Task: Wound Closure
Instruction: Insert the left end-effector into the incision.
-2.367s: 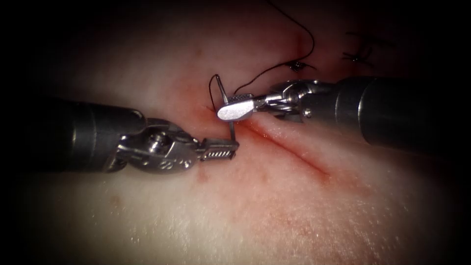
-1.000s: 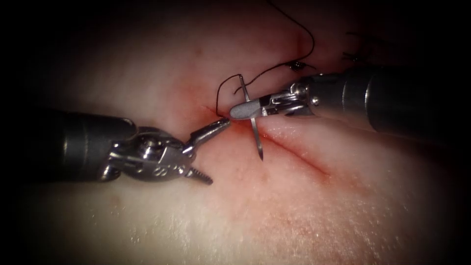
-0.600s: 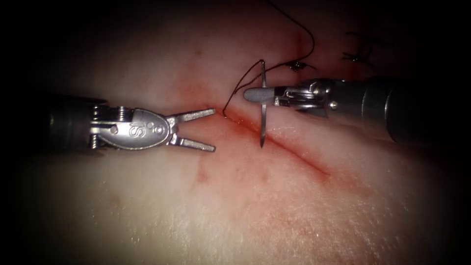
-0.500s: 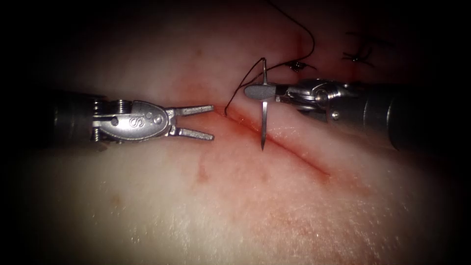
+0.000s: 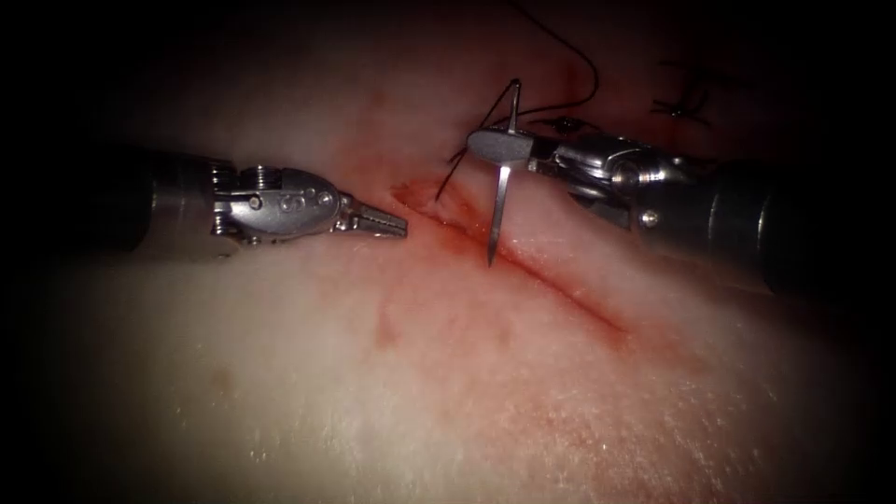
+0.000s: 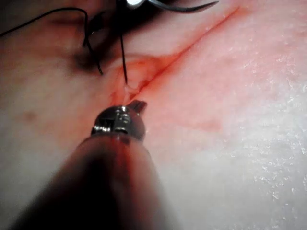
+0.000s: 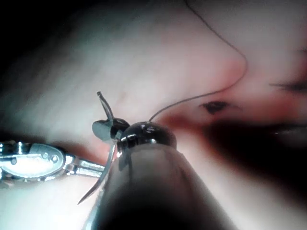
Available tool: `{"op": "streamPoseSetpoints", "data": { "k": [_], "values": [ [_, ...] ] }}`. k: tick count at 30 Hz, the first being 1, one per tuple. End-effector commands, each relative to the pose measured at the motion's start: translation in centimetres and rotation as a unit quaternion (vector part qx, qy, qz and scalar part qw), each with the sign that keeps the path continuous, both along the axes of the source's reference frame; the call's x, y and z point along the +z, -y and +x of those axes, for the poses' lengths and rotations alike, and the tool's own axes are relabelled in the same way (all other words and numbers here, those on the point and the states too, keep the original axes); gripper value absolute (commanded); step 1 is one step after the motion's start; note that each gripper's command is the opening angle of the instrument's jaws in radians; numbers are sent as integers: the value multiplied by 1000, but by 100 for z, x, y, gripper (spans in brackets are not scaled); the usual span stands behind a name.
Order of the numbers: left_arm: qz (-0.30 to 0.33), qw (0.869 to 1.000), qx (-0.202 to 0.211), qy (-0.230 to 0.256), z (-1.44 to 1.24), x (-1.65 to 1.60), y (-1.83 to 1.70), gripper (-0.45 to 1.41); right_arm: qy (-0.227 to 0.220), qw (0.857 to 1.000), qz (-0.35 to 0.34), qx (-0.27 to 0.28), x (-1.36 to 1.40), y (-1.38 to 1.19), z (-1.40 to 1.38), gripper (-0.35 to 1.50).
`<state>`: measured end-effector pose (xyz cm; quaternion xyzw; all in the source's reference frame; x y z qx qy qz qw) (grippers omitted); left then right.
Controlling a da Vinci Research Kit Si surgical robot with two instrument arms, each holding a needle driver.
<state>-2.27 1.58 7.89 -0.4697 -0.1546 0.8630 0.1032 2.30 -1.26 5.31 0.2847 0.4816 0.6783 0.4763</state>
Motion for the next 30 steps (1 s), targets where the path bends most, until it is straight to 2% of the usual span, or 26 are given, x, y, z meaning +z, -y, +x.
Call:
{"op": "streamPoseSetpoints", "data": {
  "k": [1, 6, 10, 13, 22, 25, 28, 30],
  "values": [
    [0, 1000, 0, 0, -6, 7, 0, -43, -21, 1000, 1, 4, -25, -10, 12, -35],
    [-1, 1000, 0, -2, -6, 13, -4, -43, -61, 998, 2, 15, -77, -24, 14, -35],
    [-2, 1000, 3, -7, -10, 18, -2, -43, -63, 998, -11, 10, -92, -25, 17, -35],
    [-2, 1000, 6, -13, -16, 22, 0, -43, -60, 998, -22, 8, -85, -24, 16, -35],
    [6, 1000, 16, -25, -37, 39, -10, -43, 22, 998, -58, 8, -44, -22, 7, -35],
    [11, 998, 38, -41, -36, 47, -12, -45, 37, 997, -69, 4, -40, -22, 5, -35],
    [22, 991, 99, -85, -33, 63, -3, -45, 49, 996, -81, 3, -38, -22, 3, -35],
    [31, 987, 120, -104, -31, 71, -1, -45, 59, 994, -89, 0, -37, -24, 2, -35]
  ]
}}
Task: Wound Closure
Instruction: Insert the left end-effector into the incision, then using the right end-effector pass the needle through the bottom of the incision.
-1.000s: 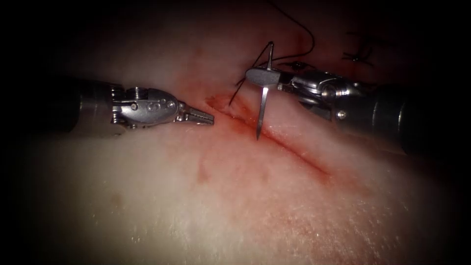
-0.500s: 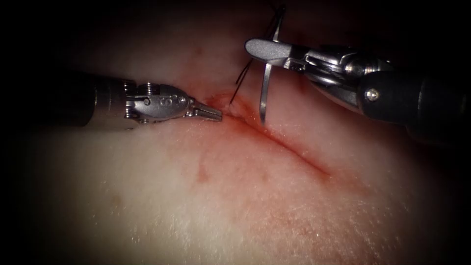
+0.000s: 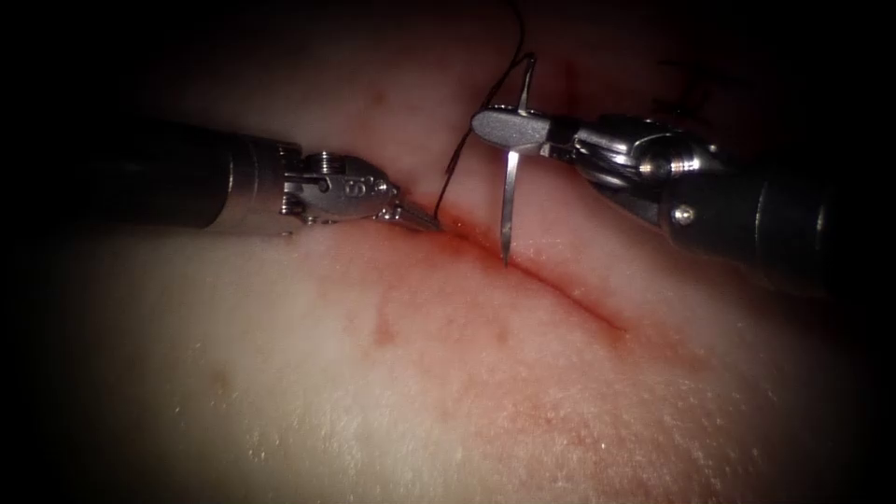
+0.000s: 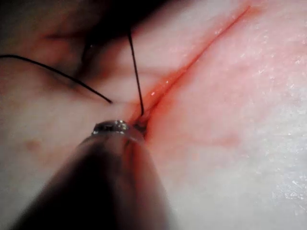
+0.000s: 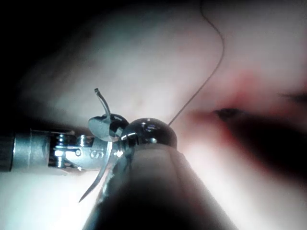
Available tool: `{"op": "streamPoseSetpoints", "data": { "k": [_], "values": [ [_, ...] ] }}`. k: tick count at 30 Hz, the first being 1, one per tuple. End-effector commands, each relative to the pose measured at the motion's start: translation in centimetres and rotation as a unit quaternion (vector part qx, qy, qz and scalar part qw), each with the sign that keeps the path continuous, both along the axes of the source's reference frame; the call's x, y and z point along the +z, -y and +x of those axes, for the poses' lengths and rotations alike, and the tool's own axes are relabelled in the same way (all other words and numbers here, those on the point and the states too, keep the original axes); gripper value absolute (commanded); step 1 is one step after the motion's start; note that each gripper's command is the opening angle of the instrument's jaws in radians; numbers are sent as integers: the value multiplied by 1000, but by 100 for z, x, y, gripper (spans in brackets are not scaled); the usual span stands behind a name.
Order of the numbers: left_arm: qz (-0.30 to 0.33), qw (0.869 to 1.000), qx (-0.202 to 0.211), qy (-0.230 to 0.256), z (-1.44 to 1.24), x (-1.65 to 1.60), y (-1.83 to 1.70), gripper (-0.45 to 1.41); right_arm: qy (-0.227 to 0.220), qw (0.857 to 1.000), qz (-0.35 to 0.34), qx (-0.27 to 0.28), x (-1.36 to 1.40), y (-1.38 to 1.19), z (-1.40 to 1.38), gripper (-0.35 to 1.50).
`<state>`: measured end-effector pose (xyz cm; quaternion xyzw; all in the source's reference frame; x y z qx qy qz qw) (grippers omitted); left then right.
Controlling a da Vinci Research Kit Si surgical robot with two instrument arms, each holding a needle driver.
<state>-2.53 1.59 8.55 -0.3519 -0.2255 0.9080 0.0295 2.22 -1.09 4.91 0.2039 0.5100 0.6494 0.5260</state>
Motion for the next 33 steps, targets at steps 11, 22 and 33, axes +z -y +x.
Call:
{"op": "streamPoseSetpoints", "data": {
  "k": [11, 22, 33],
  "values": [
    [24, 992, 89, -89, -4, 29, -3, -27, 117, 991, -59, 21, 76, 15, 54, -35],
    [39, 988, 106, -107, -2, 14, 5, 66, 206, 971, -115, 30, 123, 12, 56, -35],
    [40, 989, 97, -101, -1, 3, 7, 9, 284, 933, -218, 38, 151, 18, 70, -35]
  ]
}}
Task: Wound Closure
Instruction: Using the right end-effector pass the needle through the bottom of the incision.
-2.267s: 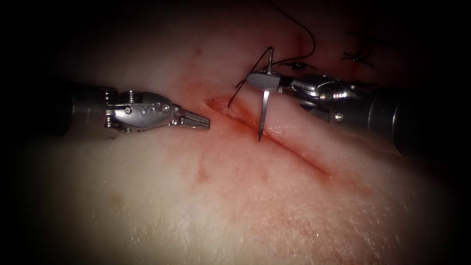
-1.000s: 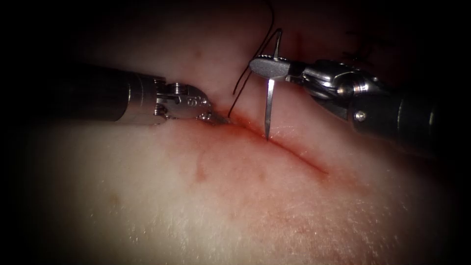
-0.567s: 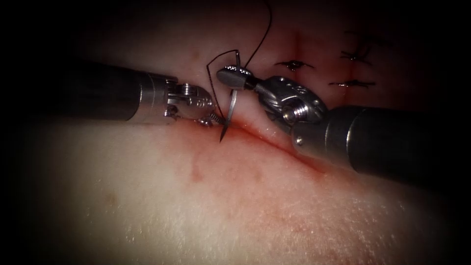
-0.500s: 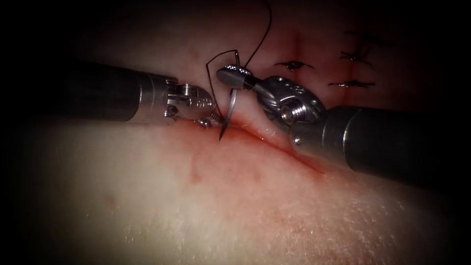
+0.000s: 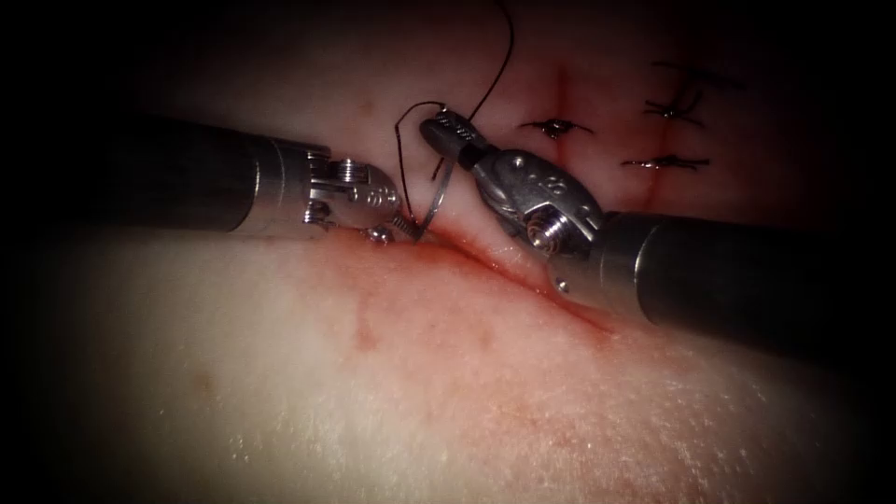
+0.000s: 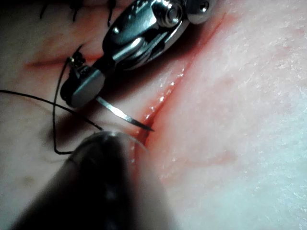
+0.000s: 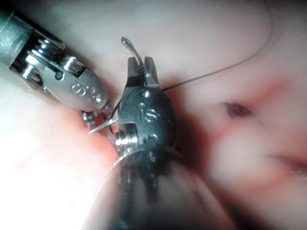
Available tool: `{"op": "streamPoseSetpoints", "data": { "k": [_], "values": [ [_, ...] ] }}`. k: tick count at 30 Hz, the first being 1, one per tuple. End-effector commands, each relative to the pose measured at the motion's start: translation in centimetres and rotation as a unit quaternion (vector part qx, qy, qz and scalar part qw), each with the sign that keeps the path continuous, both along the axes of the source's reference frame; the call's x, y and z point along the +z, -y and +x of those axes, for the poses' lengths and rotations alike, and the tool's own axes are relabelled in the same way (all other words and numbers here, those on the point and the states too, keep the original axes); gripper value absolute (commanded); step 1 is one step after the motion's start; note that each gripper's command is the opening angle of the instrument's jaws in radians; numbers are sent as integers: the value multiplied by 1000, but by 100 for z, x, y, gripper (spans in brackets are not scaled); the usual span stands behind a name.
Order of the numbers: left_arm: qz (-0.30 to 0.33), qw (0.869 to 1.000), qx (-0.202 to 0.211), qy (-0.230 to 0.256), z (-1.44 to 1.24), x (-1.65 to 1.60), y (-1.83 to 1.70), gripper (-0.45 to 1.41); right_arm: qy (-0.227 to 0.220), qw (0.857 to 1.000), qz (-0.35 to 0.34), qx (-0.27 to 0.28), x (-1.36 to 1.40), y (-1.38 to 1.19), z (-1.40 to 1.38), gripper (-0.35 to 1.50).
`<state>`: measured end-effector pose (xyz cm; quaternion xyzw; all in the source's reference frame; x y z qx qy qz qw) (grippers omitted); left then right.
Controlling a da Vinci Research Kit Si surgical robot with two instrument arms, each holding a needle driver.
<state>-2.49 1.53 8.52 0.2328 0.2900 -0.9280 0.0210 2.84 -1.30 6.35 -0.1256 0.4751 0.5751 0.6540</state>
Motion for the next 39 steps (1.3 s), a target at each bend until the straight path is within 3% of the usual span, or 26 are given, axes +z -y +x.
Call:
{"op": "streamPoseSetpoints", "data": {
  "k": [1, 14, 19, 25, 32, 39],
  "values": [
    [1, 1000, 1, 1, -4, 5, 2, 9, 5, 1000, -6, -3, 9, -4, 9, -35],
    [0, 1000, -5, 3, -5, 1, 6, 12, 51, 997, -64, -16, 17, -2, 9, -35],
    [-1, 1000, -15, 10, -5, -3, 4, 46, 69, 994, -83, -30, 16, 10, 13, -35],
    [1, 999, -33, 18, -7, -14, -3, 66, 90, 988, -118, -45, 15, 33, 18, -35],
    [-3, 998, -60, 32, -9, -24, -10, 54, 95, 985, -135, -46, 14, 63, 31, -35],
    [-10, 996, -77, 41, -9, -30, -2, 14, 87, 989, -120, -24, 4, 51, 41, -35]
  ]
}}
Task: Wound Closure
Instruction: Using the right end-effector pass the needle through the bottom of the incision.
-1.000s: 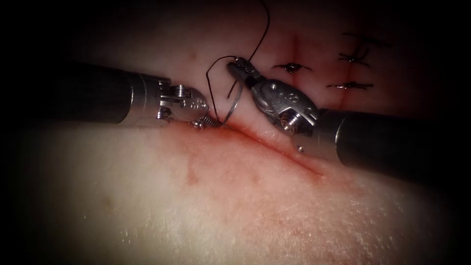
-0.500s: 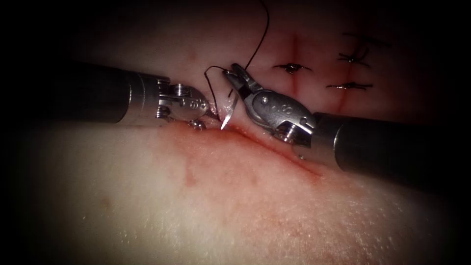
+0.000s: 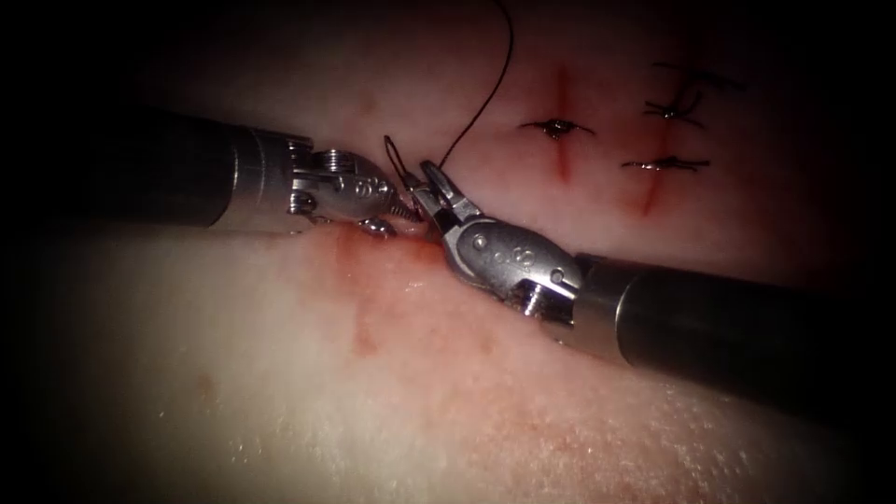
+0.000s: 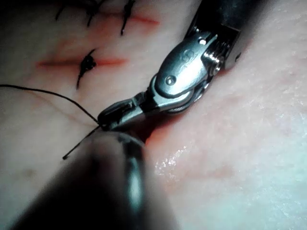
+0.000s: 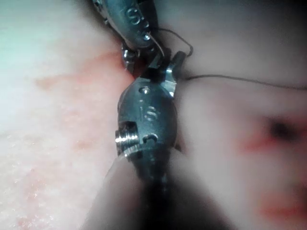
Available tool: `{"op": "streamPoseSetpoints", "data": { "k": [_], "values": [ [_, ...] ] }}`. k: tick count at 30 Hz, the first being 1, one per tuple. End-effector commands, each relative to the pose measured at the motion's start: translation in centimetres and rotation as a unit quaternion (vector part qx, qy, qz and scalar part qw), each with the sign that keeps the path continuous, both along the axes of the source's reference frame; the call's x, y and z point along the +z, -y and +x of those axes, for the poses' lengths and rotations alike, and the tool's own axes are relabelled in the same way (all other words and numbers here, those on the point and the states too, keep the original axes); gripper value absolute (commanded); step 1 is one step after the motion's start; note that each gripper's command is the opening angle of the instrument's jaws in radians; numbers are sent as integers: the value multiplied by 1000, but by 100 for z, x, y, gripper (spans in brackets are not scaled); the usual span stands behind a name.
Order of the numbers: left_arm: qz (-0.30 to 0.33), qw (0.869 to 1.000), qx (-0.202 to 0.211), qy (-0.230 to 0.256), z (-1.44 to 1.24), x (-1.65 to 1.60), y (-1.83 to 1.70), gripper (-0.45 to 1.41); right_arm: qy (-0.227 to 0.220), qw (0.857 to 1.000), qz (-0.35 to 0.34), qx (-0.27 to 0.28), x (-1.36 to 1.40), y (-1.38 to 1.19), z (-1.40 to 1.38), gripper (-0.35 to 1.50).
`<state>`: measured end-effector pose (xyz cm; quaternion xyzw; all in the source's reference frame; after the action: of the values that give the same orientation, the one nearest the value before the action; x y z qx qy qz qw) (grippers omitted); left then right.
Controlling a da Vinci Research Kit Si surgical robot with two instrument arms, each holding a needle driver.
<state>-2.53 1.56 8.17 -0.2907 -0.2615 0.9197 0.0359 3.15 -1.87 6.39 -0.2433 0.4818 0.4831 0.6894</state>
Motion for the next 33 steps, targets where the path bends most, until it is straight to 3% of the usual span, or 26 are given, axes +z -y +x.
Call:
{"op": "streamPoseSetpoints", "data": {
  "k": [1, 9, 10, 12, 13, 15, 24, 28, 33],
  "values": [
    [0, 1000, 0, 1, -5, 4, 2, 14, -7, 1000, 1, 4, 0, -7, 10, -35],
    [-14, 1000, -22, 4, 4, -5, 1, 11, -28, 999, 22, 15, -5, -9, 10, -35],
    [-16, 999, -28, 2, 5, -7, 0, 16, -34, 999, 27, 19, -4, -9, 10, -35],
    [-25, 999, -44, 2, 8, -14, -3, 47, -43, 998, 37, 25, -3, -10, 10, -35],
    [-29, 998, -53, 3, 9, -18, -5, 46, -45, 998, 41, 28, -2, -11, 10, -35],
    [-41, 996, -79, 9, 14, -30, -9, 26, -52, 997, 52, 35, 0, -12, 10, -35],
    [-67, 986, -153, 12, 40, -114, 18, 14, -37, 994, 86, 61, 16, -14, 8, -35],
    [-78, 984, -161, 12, 35, -123, 38, 5, -25, 992, 104, 63, 25, -12, 8, -35],
    [-82, 983, -160, 23, 27, -112, 66, -5, -28, 992, 112, 49, 24, -11, 5, -35]
  ]
}}
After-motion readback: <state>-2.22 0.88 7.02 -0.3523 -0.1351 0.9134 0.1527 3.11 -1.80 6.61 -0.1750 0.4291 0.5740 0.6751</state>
